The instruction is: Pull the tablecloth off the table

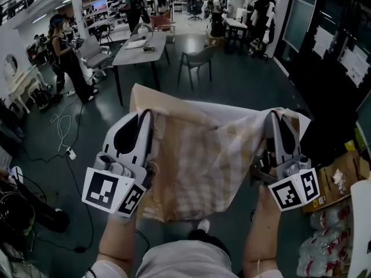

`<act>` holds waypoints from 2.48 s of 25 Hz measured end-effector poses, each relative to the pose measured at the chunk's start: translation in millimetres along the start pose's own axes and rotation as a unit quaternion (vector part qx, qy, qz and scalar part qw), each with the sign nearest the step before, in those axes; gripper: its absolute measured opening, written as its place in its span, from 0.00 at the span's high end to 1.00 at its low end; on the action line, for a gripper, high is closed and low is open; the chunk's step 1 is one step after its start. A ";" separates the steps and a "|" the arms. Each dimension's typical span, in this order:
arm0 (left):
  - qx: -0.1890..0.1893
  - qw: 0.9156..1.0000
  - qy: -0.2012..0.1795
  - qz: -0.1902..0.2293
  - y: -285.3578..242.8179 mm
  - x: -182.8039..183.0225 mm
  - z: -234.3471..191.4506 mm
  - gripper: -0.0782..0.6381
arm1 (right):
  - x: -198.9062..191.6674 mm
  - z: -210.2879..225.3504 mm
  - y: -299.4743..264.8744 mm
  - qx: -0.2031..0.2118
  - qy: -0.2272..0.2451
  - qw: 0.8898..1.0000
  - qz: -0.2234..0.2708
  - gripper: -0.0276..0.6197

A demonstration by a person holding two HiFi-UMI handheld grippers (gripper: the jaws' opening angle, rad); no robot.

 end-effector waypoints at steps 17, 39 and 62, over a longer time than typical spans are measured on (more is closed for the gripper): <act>-0.067 0.997 0.037 0.015 150.7 66.9 64.3 0.88 | 75.2 -124.8 130.1 -0.038 0.012 0.999 0.004 0.92; 0.004 0.998 0.063 -0.012 242.2 72.6 169.1 0.88 | 90.9 -139.9 209.2 0.055 -0.061 0.996 -0.027 0.92; -0.060 0.983 0.082 -0.153 228.6 -76.0 185.9 0.88 | -26.0 -154.7 246.7 -0.016 -0.060 0.986 -0.154 0.92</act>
Point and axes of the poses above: the fingertips, and each gripper's own axes: y backward along the fingers, z to its right, x out of its top, the point moved 5 cm from there along y, backward along the fingers, and after that the axes turned 7 degrees about x, right-handed, at the moved point
